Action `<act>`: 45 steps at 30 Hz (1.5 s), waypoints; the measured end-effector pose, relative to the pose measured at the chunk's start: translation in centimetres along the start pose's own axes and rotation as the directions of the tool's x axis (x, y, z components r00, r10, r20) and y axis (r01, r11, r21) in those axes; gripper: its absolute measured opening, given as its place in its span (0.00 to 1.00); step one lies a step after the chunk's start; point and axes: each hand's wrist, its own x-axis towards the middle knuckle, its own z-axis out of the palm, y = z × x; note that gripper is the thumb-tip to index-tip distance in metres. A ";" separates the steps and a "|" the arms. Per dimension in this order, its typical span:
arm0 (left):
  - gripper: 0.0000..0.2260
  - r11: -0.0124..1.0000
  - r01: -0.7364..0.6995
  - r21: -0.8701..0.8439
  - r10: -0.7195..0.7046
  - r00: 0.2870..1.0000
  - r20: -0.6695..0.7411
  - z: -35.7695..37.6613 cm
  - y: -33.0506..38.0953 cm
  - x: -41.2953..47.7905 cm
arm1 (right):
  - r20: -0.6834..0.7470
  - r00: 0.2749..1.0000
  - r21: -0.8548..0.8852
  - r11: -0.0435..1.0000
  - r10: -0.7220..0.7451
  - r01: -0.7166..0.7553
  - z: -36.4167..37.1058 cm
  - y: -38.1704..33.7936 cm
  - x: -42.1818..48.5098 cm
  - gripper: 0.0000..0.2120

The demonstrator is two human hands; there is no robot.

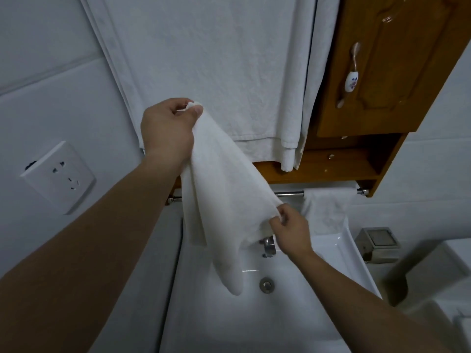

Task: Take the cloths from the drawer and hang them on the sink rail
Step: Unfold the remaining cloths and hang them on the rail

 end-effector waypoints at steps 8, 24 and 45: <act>0.10 0.982 0.126 0.141 -0.117 0.991 -0.071 -1.5 -6.2 0.1 | -0.118 0.992 0.305 0.952 0.045 -0.007 -7.2 0.1 1.1 0.12; 0.10 0.969 0.244 0.050 -0.236 0.964 -0.123 -2.1 -11.0 -0.6 | 0.003 0.987 0.271 0.950 0.160 -0.155 -9.5 -2.1 1.6 0.06; 0.11 0.957 0.292 0.005 -0.287 0.944 -0.161 -2.1 -12.5 -0.8 | 0.014 0.949 0.433 0.854 0.316 -0.290 -9.3 -2.6 2.1 0.05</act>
